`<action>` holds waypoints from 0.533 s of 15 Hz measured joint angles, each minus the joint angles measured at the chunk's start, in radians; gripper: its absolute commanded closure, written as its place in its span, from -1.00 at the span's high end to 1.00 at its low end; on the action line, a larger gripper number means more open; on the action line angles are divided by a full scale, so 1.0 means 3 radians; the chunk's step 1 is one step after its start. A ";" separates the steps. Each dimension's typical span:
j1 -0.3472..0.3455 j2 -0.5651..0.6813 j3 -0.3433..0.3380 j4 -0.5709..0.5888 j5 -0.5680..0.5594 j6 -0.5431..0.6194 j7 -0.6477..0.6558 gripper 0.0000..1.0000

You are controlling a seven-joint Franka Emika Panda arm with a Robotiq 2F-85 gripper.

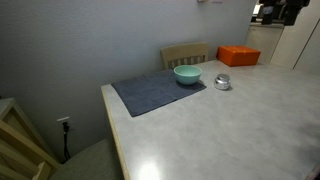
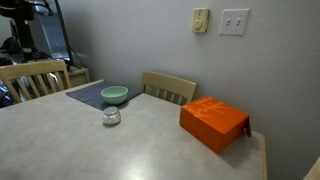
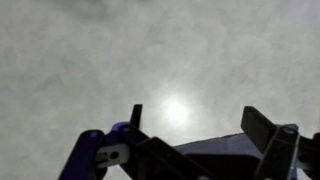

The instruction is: Take the lid from the silver bottle and put it on the table

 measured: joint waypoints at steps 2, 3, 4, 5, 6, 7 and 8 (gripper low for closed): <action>-0.0001 0.0001 0.0005 -0.0004 -0.0418 0.0153 0.0016 1.00; -0.0005 0.0001 0.0004 -0.0017 -0.0610 0.0263 0.0026 1.00; -0.0012 0.0003 -0.0001 -0.0039 -0.0735 0.0411 0.0029 1.00; -0.0024 0.0005 -0.0015 -0.0068 -0.0777 0.0585 0.0027 1.00; -0.0032 0.0008 -0.0042 -0.0101 -0.0757 0.0775 0.0018 1.00; -0.0040 0.0011 -0.0082 -0.0137 -0.0694 0.0973 0.0000 1.00; -0.0051 0.0014 -0.0129 -0.0174 -0.0585 0.1158 -0.0041 1.00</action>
